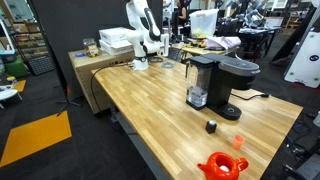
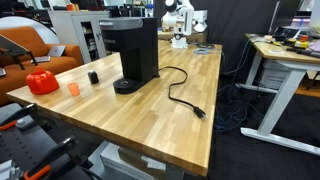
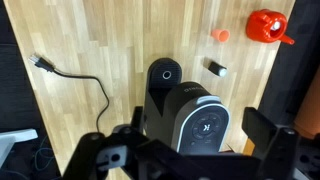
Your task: Open the lid of the object
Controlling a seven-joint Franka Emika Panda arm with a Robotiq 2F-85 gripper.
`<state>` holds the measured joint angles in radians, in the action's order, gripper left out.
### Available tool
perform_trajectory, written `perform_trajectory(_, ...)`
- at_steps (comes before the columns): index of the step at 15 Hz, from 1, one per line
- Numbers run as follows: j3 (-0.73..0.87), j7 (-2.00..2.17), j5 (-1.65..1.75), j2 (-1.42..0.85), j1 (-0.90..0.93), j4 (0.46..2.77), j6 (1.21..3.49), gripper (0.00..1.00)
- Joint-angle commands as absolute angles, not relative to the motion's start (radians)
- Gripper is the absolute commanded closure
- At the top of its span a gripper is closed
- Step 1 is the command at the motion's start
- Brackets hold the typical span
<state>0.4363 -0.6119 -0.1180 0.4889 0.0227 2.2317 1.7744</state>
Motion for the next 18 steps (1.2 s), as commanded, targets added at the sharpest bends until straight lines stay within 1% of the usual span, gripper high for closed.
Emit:
perform_trajectory(1, 0.4, -0.63, -0.138, 0.478, -0.023, 2.228, 1.769, 0.0)
perform_trajectory(10, 0.397, -0.608, -0.161, 0.471, -0.028, 2.227, 1.75, 0.0)
perform_trajectory(16, 0.414, -0.524, -0.358, 0.44, -0.035, 2.213, 1.615, 0.0)
perform_trajectory(18, 0.412, -0.476, -0.424, 0.427, -0.053, 2.214, 1.605, 0.0)
